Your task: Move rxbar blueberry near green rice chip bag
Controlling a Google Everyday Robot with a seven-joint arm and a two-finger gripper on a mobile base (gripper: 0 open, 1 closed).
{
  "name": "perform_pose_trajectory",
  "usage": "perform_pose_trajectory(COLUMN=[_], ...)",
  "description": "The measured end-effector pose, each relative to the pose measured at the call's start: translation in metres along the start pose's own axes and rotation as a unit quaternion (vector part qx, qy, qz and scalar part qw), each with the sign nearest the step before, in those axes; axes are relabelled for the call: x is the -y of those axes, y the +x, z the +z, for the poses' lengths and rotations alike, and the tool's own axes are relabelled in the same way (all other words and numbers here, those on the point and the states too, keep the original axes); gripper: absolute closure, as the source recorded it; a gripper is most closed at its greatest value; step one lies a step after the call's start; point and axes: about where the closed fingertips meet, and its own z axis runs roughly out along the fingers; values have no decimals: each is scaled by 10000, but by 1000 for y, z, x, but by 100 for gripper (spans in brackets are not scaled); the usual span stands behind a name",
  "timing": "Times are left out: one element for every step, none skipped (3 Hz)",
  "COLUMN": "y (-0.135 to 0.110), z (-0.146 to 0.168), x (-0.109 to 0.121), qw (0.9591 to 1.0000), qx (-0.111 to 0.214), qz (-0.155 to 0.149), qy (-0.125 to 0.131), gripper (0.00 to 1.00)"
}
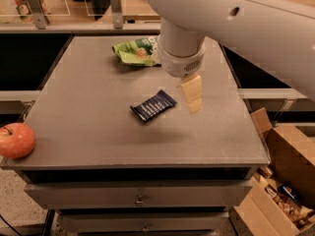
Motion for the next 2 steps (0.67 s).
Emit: perform_pose_trajectory(y=[-20, -37], z=[14, 24], x=[5, 6], qw=[9977, 9926], qx=[164, 406], qz=[-547, -966], qy=[-357, -614], gripper=[0, 0])
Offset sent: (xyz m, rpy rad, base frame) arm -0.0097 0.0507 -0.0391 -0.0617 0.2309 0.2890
